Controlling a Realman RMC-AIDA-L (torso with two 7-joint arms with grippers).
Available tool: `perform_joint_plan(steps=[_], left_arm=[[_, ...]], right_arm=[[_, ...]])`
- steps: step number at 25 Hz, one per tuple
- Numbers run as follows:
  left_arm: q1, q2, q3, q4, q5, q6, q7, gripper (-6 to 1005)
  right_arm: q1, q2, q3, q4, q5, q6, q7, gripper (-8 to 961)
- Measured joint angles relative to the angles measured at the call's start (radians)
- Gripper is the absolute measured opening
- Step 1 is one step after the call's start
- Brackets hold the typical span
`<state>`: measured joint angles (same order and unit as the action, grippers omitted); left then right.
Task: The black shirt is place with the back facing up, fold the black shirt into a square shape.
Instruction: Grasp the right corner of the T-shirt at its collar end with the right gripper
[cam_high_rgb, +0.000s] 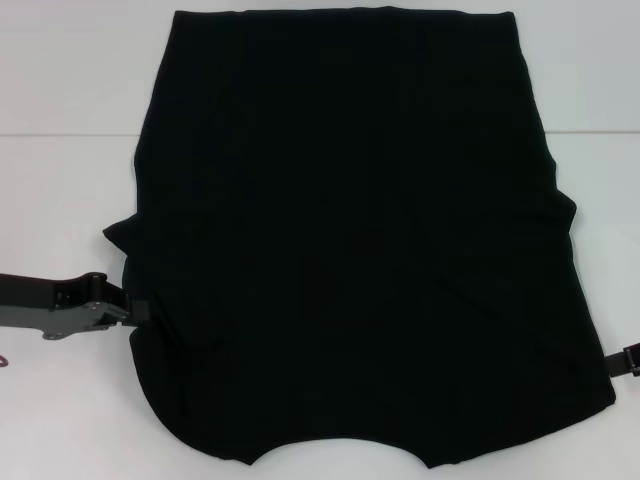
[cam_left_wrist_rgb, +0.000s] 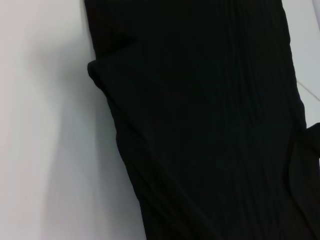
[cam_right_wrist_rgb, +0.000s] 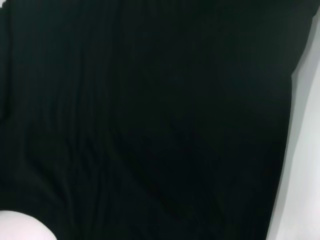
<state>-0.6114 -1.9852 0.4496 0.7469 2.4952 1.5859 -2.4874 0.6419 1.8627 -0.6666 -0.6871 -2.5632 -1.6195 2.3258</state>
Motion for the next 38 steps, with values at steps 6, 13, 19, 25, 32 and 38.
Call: perform_joint_plan(steps=[6,13,19,25,32,38], left_arm=[[0.001,-0.002,0.001,0.000,-0.001,-0.005,0.000,44],[0.002,-0.002,0.002,0.000,-0.002,-0.008,0.000,44],[0.002,-0.003,0.002,0.000,-0.002,-0.008,-0.001,45],[0.002,-0.003,0.000,0.000,-0.003,-0.007,-0.001,45],[-0.002,-0.003,0.000,0.000,-0.003,-0.008,-0.001,45],[-0.002,-0.003,0.000,0.000,-0.003,-0.009,-0.001,44]], right_arm=[[0.002,0.010,-0.036,0.000,-0.004,0.019,0.000,505],[0.017,0.031,-0.070,0.000,-0.041,0.051,-0.023,505],[0.030,0.044,-0.071,0.000,-0.064,0.069,-0.028,504],[0.033,0.055,-0.091,0.000,-0.065,0.072,-0.024,505],[0.047,0.074,-0.093,0.000,-0.090,0.077,-0.021,504],[0.064,0.084,-0.092,0.000,-0.086,0.078,-0.021,474]])
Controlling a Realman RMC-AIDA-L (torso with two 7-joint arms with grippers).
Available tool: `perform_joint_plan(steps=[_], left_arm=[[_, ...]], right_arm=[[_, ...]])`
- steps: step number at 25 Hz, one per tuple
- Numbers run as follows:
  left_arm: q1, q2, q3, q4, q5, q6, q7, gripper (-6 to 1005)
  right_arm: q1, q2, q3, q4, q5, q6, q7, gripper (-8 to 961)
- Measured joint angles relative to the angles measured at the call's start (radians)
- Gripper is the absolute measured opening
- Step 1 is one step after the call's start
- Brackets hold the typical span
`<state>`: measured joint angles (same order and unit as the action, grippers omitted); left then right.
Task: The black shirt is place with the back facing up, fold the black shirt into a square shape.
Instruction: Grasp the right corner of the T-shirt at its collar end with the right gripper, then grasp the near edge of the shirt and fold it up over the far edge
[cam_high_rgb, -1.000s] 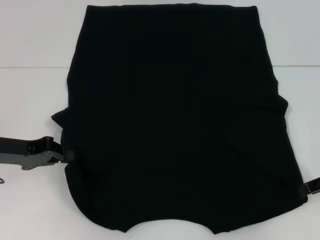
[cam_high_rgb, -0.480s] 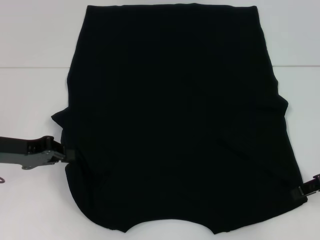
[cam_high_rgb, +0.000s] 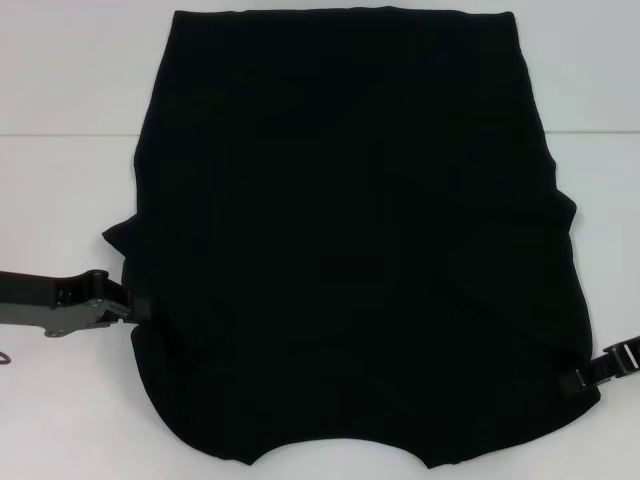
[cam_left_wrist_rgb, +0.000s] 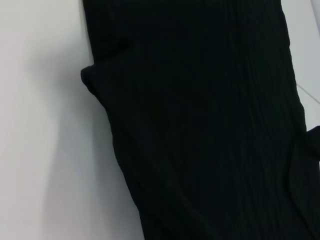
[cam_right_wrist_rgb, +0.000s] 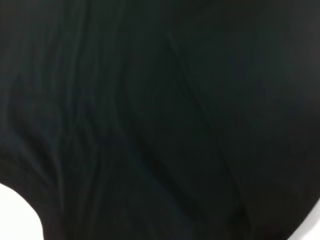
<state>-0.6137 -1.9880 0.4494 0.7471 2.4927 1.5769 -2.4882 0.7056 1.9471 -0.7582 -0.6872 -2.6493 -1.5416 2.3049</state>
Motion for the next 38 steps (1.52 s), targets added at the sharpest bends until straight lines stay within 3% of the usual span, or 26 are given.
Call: perform_joint_plan(steps=[16,25,30,35,38], left_arm=[[-0.001,-0.002,0.000,0.000,-0.001,0.006,-0.001,45],[-0.001,-0.002,0.000,0.000,-0.002,0.007,-0.002,44],[0.001,-0.003,0.000,0.000,-0.002,0.007,-0.002,44],[0.005,-0.003,0.002,0.000,-0.002,0.034,0.012,45],[0.001,-0.001,0.008,0.000,0.003,0.107,0.045,45]], right_arm=[[0.041,0.033,0.000,0.000,0.001,0.004,-0.001,380],[0.028,0.023,0.007,0.002,0.001,-0.002,0.013,327],[0.027,0.023,0.007,0.002,0.000,-0.003,0.014,102],[0.019,0.016,0.012,-0.009,0.003,-0.025,0.014,74],[0.011,-0.001,0.031,-0.013,0.005,-0.094,0.007,68]])
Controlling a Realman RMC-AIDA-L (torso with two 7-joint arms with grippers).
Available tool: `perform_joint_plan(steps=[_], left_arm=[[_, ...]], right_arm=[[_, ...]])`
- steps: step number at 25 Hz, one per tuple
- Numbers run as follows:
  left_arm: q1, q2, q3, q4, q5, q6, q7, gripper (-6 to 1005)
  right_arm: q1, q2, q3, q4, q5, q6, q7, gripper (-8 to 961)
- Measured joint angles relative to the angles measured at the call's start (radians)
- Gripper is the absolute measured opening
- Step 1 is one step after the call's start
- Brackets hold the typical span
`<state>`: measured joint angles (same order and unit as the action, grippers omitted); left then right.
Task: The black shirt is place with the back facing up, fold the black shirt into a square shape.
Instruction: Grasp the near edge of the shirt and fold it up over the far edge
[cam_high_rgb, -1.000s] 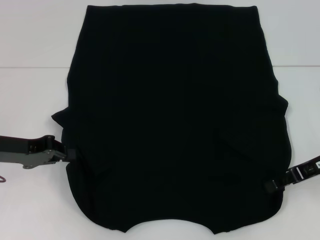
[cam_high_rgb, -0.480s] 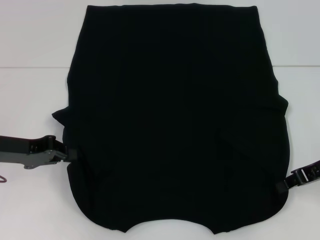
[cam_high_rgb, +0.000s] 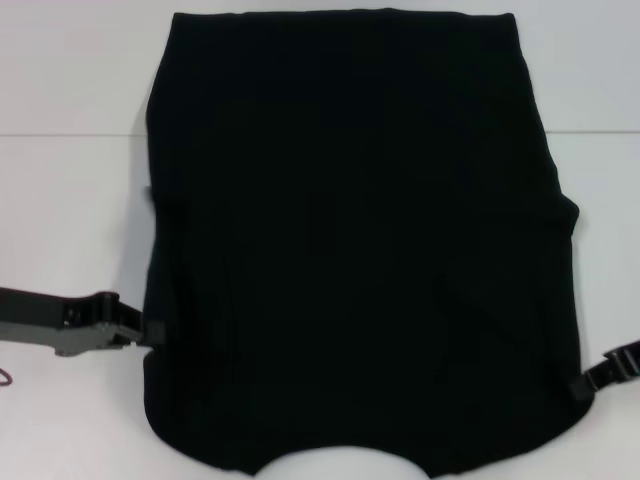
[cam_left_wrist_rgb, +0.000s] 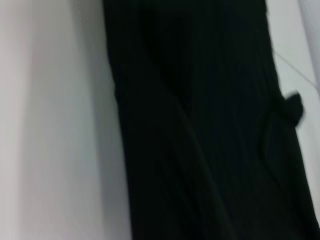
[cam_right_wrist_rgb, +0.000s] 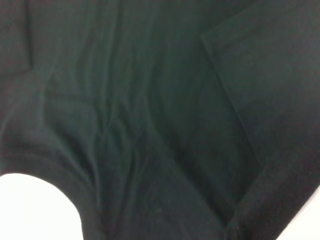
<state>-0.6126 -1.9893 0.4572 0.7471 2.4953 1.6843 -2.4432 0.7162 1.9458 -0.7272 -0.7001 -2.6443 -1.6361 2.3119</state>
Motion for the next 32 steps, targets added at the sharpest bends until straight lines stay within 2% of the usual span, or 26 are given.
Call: perform_joint_plan(steps=[5,11,14,19,23,27,32], left_arm=[[-0.003,0.004,0.039,0.006,0.017,0.133,0.042,45],[0.005,-0.010,0.138,0.011,0.030,0.243,0.049,45],[0.008,-0.016,0.155,0.014,0.041,0.259,0.049,44],[0.004,-0.014,0.146,0.014,0.038,0.249,0.043,44],[0.001,-0.014,0.145,0.014,0.039,0.248,0.040,45],[-0.008,-0.013,0.110,0.014,0.027,0.239,0.039,45],[-0.041,0.000,0.001,0.006,-0.042,0.208,0.037,44]], right_arm=[[-0.032,-0.028,0.001,-0.032,-0.007,-0.134,0.001,68],[-0.113,-0.030,0.005,-0.142,-0.032,-0.277,0.007,67],[-0.130,-0.030,0.014,-0.165,-0.034,-0.293,0.005,67],[-0.131,-0.029,0.070,-0.166,-0.031,-0.293,-0.029,67],[-0.126,-0.027,0.072,-0.165,-0.032,-0.293,-0.032,67],[-0.116,-0.028,0.098,-0.168,-0.016,-0.296,-0.043,68],[-0.098,-0.055,0.185,-0.171,0.088,-0.301,-0.058,68]])
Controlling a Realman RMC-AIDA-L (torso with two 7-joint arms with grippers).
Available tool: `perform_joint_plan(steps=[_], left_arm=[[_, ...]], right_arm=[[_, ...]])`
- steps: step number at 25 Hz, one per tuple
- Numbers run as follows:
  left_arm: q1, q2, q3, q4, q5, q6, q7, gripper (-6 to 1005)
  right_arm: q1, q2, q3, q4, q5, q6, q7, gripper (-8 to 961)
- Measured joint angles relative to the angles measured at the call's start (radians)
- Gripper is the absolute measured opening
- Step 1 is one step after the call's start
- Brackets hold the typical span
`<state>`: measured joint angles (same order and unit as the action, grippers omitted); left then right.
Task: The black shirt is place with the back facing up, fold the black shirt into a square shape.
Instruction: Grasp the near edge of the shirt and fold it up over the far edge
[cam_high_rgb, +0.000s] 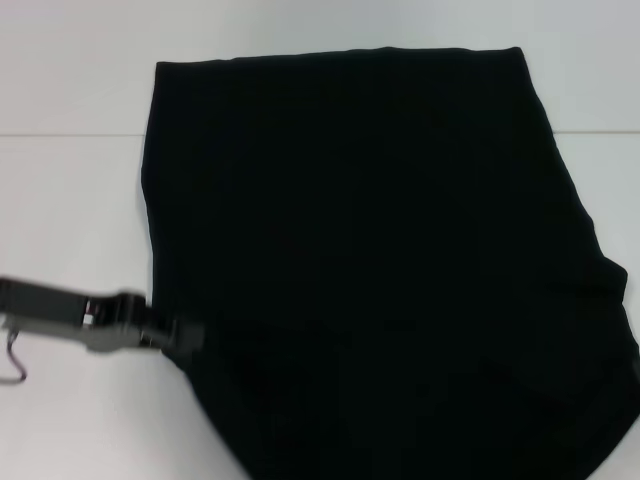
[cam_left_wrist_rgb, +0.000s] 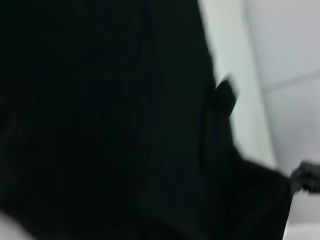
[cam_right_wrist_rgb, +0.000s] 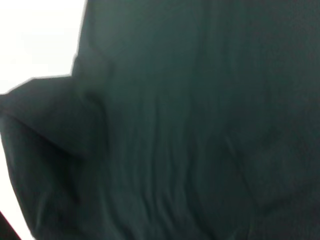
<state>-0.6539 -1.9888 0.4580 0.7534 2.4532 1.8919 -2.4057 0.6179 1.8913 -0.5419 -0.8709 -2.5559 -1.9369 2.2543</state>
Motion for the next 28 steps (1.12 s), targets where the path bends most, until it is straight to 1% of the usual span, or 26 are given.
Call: perform_joint_plan(steps=[4,7,9,11,14,15,18,19,20,21,22,24,28], left_arm=[[-0.035,0.003,-0.052,-0.004,-0.066,-0.033,-0.023,44],[-0.057,0.008,-0.056,-0.001,-0.115,-0.072,-0.050,44],[-0.076,0.015,-0.054,-0.002,-0.139,-0.127,-0.072,45],[-0.100,0.018,-0.048,-0.009,-0.146,-0.201,-0.089,45],[-0.141,0.012,-0.020,-0.039,-0.146,-0.364,-0.101,45],[-0.149,0.010,-0.015,-0.051,-0.145,-0.400,-0.102,45],[-0.182,-0.001,0.026,-0.122,-0.140,-0.574,-0.102,43],[-0.187,-0.002,0.035,-0.134,-0.140,-0.607,-0.103,43],[-0.193,-0.004,0.057,-0.153,-0.138,-0.664,-0.106,43],[-0.197,-0.007,0.083,-0.167,-0.137,-0.714,-0.113,43],[-0.199,-0.010,0.106,-0.176,-0.136,-0.755,-0.120,43],[-0.199,-0.018,0.141,-0.186,-0.136,-0.817,-0.131,42],[-0.194,-0.030,0.176,-0.197,-0.135,-0.893,-0.134,43]], right_arm=[[0.008,-0.025,0.046,-0.012,0.091,-0.006,0.004,68],[0.020,-0.043,0.075,-0.026,0.152,-0.003,0.011,67],[0.034,-0.049,0.090,-0.035,0.169,0.024,0.016,67],[0.056,-0.051,0.099,-0.036,0.176,0.089,0.022,67],[0.087,-0.044,0.094,-0.009,0.178,0.230,0.021,67],[0.098,-0.041,0.091,0.011,0.179,0.283,0.017,67],[0.126,-0.034,0.081,0.083,0.180,0.444,-0.004,67],[0.133,-0.031,0.073,0.107,0.180,0.495,-0.009,67],[0.144,-0.026,0.042,0.156,0.180,0.594,-0.012,67],[0.144,-0.026,0.042,0.156,0.180,0.594,-0.012,67],[0.148,-0.021,0.018,0.179,0.179,0.647,-0.013,67],[0.154,-0.010,-0.033,0.213,0.177,0.728,-0.011,67],[0.158,0.026,-0.136,0.235,0.174,0.862,-0.002,67]])
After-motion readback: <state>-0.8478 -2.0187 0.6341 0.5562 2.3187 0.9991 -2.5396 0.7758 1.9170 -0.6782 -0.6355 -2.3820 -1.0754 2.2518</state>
